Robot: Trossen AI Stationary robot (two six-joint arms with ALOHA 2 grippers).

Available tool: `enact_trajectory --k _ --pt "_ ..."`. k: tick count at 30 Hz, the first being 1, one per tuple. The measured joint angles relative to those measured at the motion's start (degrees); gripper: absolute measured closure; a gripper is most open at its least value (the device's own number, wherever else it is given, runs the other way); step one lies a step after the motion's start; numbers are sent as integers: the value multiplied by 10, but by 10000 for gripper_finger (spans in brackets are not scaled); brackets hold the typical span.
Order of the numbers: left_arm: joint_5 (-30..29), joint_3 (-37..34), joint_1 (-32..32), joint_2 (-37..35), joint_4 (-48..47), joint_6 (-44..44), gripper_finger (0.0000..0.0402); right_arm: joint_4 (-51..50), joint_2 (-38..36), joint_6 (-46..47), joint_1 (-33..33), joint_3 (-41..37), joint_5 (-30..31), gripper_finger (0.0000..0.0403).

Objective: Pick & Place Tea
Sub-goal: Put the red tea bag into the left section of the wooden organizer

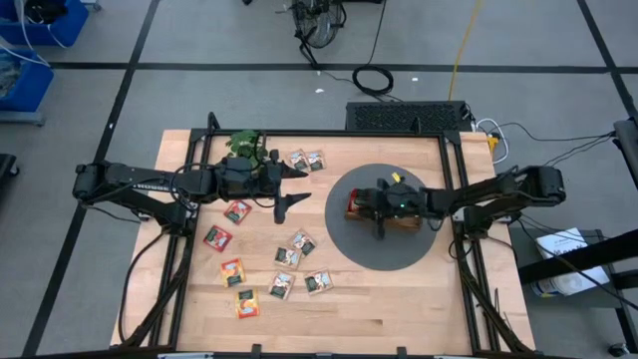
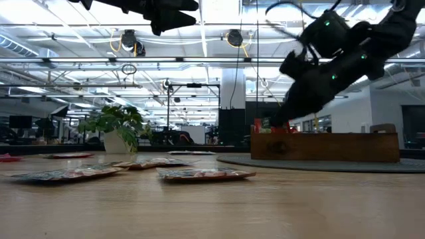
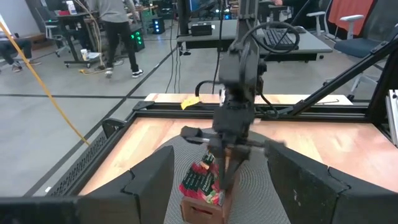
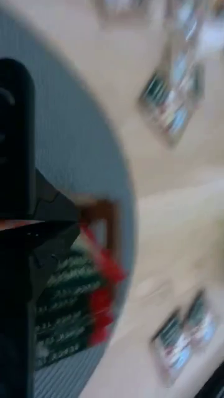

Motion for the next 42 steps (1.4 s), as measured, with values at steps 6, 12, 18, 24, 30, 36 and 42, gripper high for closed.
enact_trajectory --k 6,12,18,24,30,36,42 --pt "0 0 0 0 -2 -1 146 -33 27 -14 -2 27 58 402" --pt "0 0 0 0 0 -2 146 -78 27 -8 -6 30 117 403" --pt "0 0 0 0 0 -2 146 -53 14 -15 10 30 115 403" --pt "0 0 0 0 -1 -2 146 17 -22 -32 46 30 114 403" --pt "0 0 0 0 -42 -8 146 59 -44 -46 73 30 81 392" --pt "-51 0 -1 -3 -143 -19 146 77 -49 -41 81 30 8 332" --pt "-95 0 -1 -6 -297 -94 146 94 -64 -43 83 29 -2 259"
